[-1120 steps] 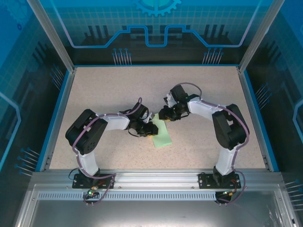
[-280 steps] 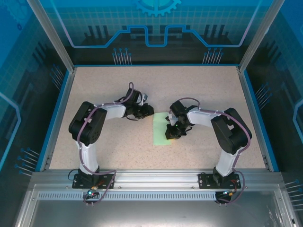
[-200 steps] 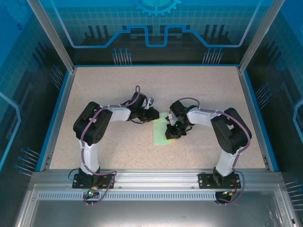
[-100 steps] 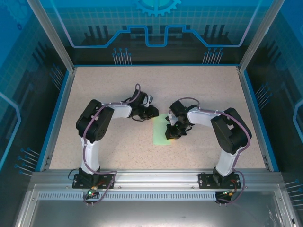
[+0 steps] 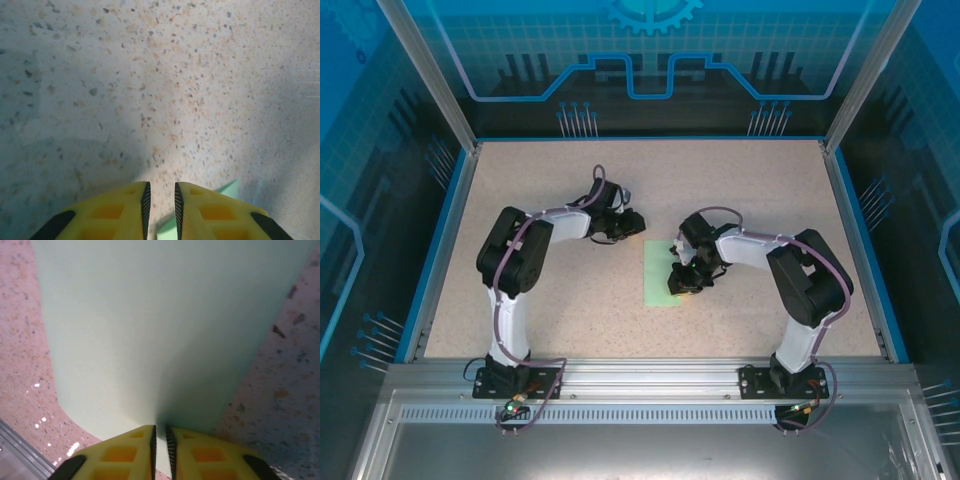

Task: Fold a paper plane with a square sheet of paper (fold left side to right side)
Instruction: First fold the square sheet of paper in half at the center of the table, then fold the triangle a second time at the center of the table.

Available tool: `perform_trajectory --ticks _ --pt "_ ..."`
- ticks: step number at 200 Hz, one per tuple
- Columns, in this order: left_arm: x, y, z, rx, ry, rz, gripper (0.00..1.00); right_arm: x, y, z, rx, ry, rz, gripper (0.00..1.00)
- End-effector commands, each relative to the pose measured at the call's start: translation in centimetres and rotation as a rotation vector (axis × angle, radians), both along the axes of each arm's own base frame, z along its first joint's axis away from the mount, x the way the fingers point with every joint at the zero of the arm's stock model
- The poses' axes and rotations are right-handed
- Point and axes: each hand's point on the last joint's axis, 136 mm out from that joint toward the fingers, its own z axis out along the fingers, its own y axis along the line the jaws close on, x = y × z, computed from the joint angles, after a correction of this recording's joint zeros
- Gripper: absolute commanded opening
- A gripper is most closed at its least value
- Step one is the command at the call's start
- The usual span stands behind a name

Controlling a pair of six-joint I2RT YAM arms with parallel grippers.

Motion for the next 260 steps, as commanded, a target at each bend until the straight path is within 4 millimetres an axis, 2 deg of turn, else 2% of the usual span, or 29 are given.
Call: perform_trajectory --ticks 1,17,36,64,75,78,93,120,155,179,235,241,260 --pt "-0.9 0.7 5.1 -0.008 -0.091 -0.015 0.24 1.3 -0.2 1.2 0.01 -0.082 -0.029 0.28" --pt "-2.5 0.8 6.6 -0.027 -0.091 -0.026 0.24 2.8 0.0 3.2 0.044 -0.169 -0.052 0.38" --pt "-5.4 0.6 7.1 -0.035 -0.056 -0.059 0.24 4.1 -1.0 5.2 0.047 -0.27 -0.098 0.5" --pt "-10.0 -1.2 5.7 -0.05 0.048 -0.133 0.24 5.0 -3.2 6.6 0.032 -0.353 -0.167 0.66" --pt "-11.5 -2.0 4.7 -0.049 0.09 -0.152 0.24 5.5 -3.8 7.1 0.046 -0.359 -0.197 0.67" --pt "-11.8 -2.1 4.5 -0.048 0.101 -0.158 0.24 5.0 -4.2 6.3 0.04 -0.337 -0.204 0.68" --pt "-13.2 -3.0 3.4 -0.038 0.145 -0.174 0.24 4.9 -4.9 6.1 0.071 -0.308 -0.241 0.69" --pt "-14.1 -3.9 1.9 -0.022 0.184 -0.176 0.24 4.5 -5.1 5.7 0.138 -0.252 -0.28 0.71" --pt "-14.3 -3.6 1.1 -0.007 0.195 -0.149 0.24 3.7 -3.6 5.1 0.219 -0.14 -0.257 0.62" --pt "-14.2 -3.5 1.7 -0.01 0.16 -0.145 0.25 3.7 -2.4 4.5 0.27 -0.072 -0.255 0.56" --pt "-14.3 -2.9 3.8 -0.001 0.061 -0.161 0.35 4.1 -0.6 3.1 0.299 -0.004 -0.238 0.53" --pt "-14.4 -2.8 4.0 0.001 0.052 -0.161 0.35 5.0 -0.1 3.8 0.315 -0.021 -0.234 0.52" --pt "-14.5 -2.5 4.6 0.008 0.02 -0.157 0.38 5.2 0.5 3.4 0.318 -0.001 -0.232 0.5"
